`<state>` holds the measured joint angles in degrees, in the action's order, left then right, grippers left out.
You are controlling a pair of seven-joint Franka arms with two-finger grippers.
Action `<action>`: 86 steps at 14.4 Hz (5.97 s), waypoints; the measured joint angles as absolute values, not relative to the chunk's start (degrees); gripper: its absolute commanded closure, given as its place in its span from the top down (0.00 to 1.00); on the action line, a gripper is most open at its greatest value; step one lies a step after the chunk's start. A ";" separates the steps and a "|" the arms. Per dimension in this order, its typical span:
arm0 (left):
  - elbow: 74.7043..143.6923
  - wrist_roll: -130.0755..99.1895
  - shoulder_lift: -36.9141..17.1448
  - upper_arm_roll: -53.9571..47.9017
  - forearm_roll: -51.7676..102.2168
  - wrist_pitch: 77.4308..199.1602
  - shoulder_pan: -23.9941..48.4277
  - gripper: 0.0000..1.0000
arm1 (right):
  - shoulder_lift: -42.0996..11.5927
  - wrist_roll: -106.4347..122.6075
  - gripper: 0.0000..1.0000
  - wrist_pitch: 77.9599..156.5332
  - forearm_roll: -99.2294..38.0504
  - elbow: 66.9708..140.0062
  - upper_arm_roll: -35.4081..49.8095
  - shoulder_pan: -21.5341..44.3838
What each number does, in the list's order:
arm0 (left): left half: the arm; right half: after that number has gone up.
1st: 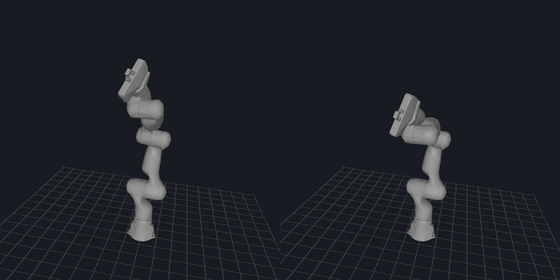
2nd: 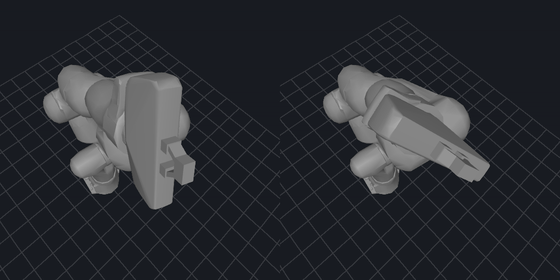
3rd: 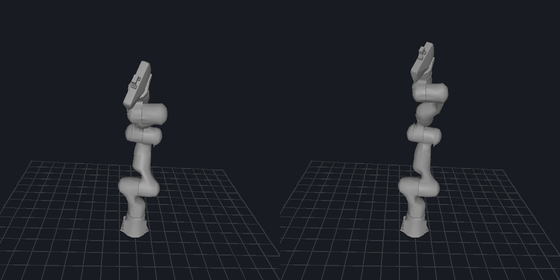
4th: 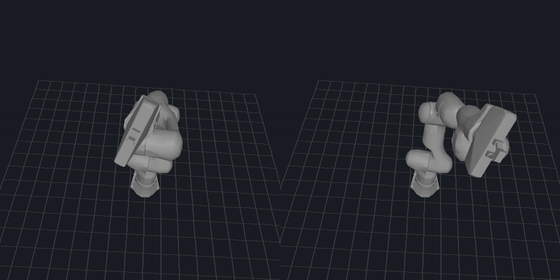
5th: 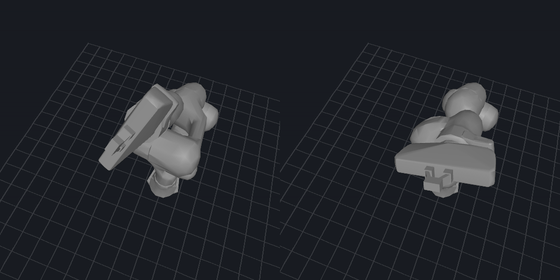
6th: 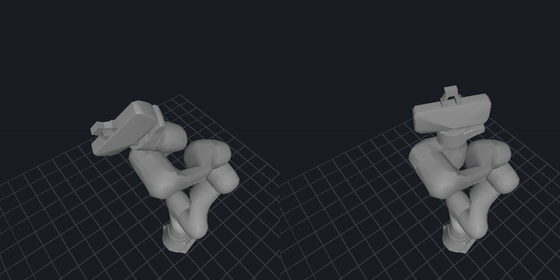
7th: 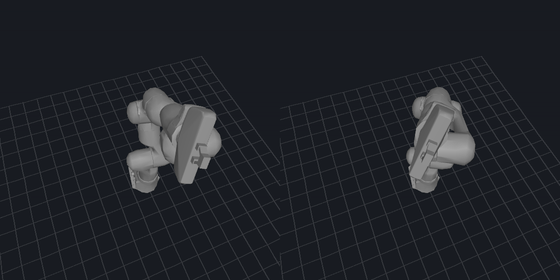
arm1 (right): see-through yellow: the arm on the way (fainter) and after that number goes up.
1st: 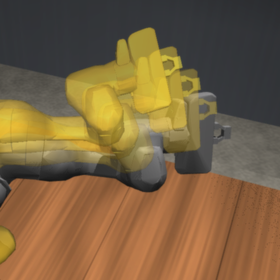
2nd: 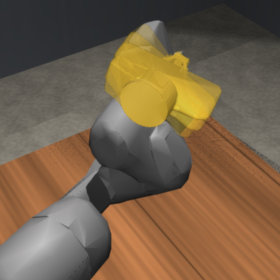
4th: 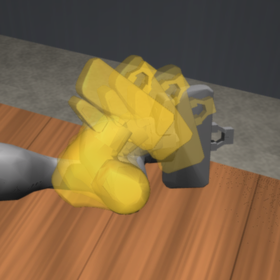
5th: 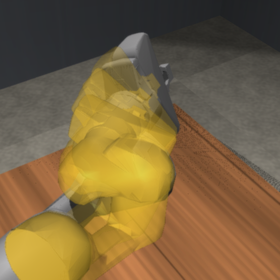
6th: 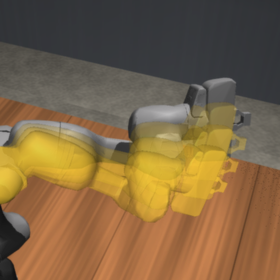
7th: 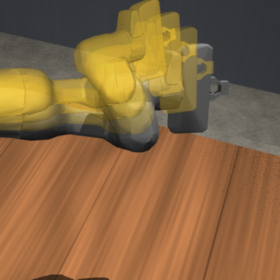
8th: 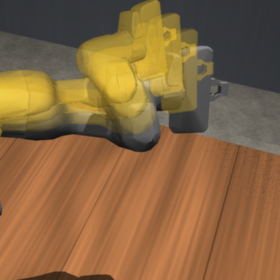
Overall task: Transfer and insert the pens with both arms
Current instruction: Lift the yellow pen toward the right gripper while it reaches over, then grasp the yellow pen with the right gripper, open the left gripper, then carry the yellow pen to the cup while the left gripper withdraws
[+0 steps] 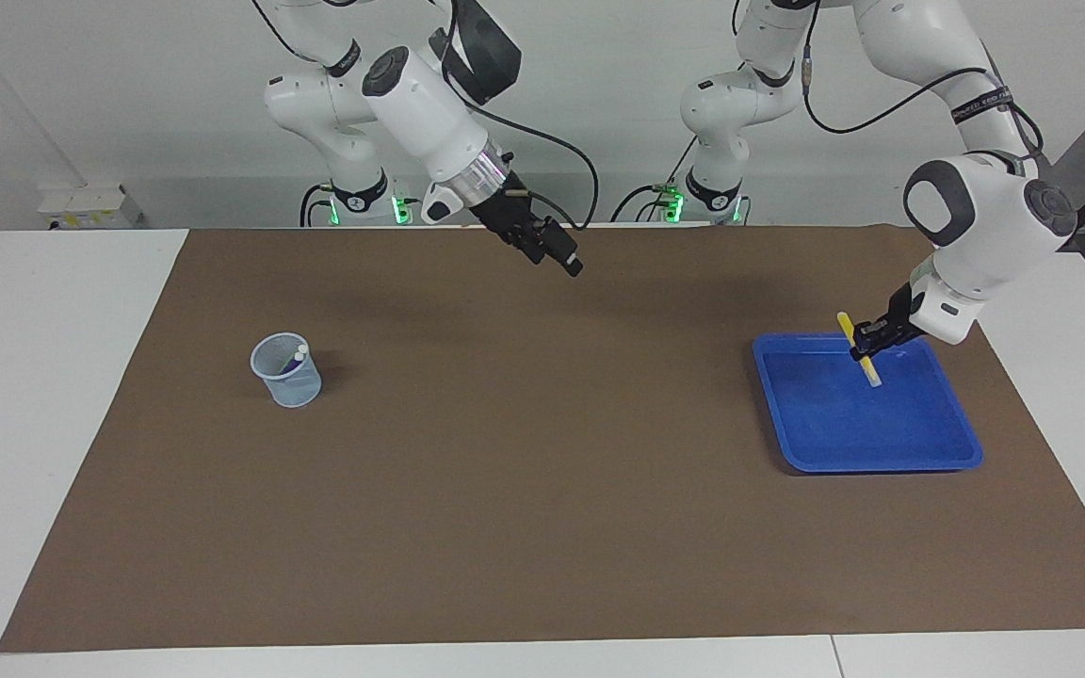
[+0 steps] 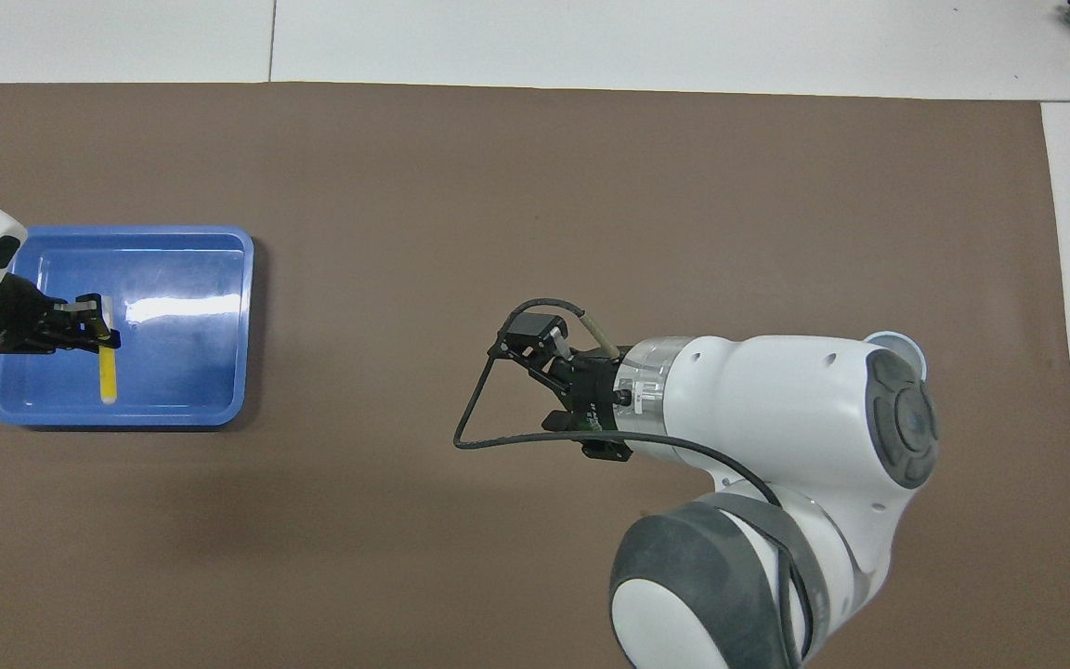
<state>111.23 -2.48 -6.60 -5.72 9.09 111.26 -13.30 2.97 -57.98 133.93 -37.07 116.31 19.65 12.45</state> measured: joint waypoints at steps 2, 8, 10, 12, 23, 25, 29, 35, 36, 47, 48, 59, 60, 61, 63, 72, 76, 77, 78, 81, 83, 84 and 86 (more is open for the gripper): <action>111.25 -8.81 -4.99 -5.76 12.27 109.03 -12.70 0.00 | 2.97 -57.98 1.00 133.93 -37.07 116.40 19.64 12.45; 112.45 -30.79 -1.11 -5.91 19.91 107.57 -8.79 0.00 | 2.96 -56.30 1.00 132.20 -37.07 116.43 19.46 12.39; 114.01 -37.63 1.50 -5.89 22.32 107.58 -8.01 0.00 | 2.96 -56.36 1.00 132.20 -37.07 116.42 19.46 12.39; 116.25 -43.55 4.79 -5.92 24.29 107.67 -7.32 0.00 | 2.96 -57.25 1.00 132.38 -37.10 116.40 19.45 12.40; 129.05 -75.11 18.13 -6.08 28.53 116.08 5.41 0.00 | 2.87 -63.98 1.00 145.92 -39.63 116.39 19.68 22.90; 131.22 -79.46 20.04 -6.11 29.19 118.01 7.72 0.00 | 2.47 -63.98 1.00 149.44 -40.69 116.39 19.66 23.99; 133.32 -82.40 22.19 -6.05 31.54 118.41 8.66 0.00 | -0.71 -63.98 1.00 155.52 -40.87 116.41 19.68 27.82; 135.20 -83.22 24.37 -6.06 32.69 118.41 9.99 0.00 | -2.26 -63.98 0.91 157.23 -40.87 116.31 19.66 30.36; 135.34 -83.31 24.56 -6.06 32.74 118.41 10.09 0.00 | -2.26 -63.98 0.89 157.44 -40.87 116.31 19.67 30.66; 135.72 -83.58 25.07 -5.86 33.59 117.85 10.16 0.00 | -2.31 -63.98 0.33 157.79 -40.88 116.43 19.54 31.51; 135.72 -83.59 25.11 -5.86 33.61 117.83 10.16 0.00 | -2.32 -63.98 0.33 157.79 -40.88 116.43 19.49 31.51; 135.69 -84.09 25.76 -5.59 33.79 117.45 10.14 0.00 | -2.37 -63.99 0.00 159.03 -40.98 116.78 19.49 31.51; 135.69 -84.12 25.76 -5.59 33.79 117.45 10.14 0.00 | -2.37 -63.99 0.00 159.05 -40.99 116.79 19.49 31.52; 135.69 -84.13 25.76 -5.59 33.79 117.45 10.14 0.00 | -2.37 -63.99 0.00 159.05 -40.99 116.79 19.49 31.52; 135.69 -84.15 25.76 -5.59 33.80 117.43 10.14 0.35 | -2.37 -63.99 0.00 159.05 -41.00 116.79 19.49 31.52; 135.70 -82.03 25.89 -6.00 33.80 116.19 11.11 1.00 | -2.40 -55.26 0.00 156.15 -41.00 116.88 19.14 29.54; 135.71 -71.29 26.02 -5.69 33.79 113.97 10.91 1.00 | -2.09 -39.50 0.00 143.94 -40.99 116.60 18.89 23.35; 135.71 -67.70 26.06 -5.42 33.74 113.09 10.57 1.00 | -1.77 -36.00 0.00 140.93 -40.92 116.48 18.84 21.76; 135.72 -63.53 26.15 -5.27 33.53 111.67 9.71 1.00 | -1.36 -32.60 0.00 137.59 -40.55 116.32 18.79 19.97; 135.60 -48.18 26.54 -4.97 29.09 106.01 5.58 1.00 | 0.58 -22.21 0.00 126.09 -36.71 115.88 18.64 13.14; 135.13 -38.14 26.77 -4.82 24.76 102.89 2.90 1.00 | 1.95 -14.21 0.00 118.52 -34.06 115.60 18.52 8.44; 134.89 -33.41 26.90 -4.79 22.76 101.92 1.78 1.00 | 2.64 -9.82 0.00 114.79 -32.31 115.48 18.44 6.19; 134.42 -25.85 27.01 -4.72 19.62 100.87 -0.11 1.00 | 3.99 -0.46 0.00 107.90 -27.85 115.31 18.35 1.92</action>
<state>134.42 -25.85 27.01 -4.72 19.62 100.87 -0.11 3.99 -0.46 107.90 -27.85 115.31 18.35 1.92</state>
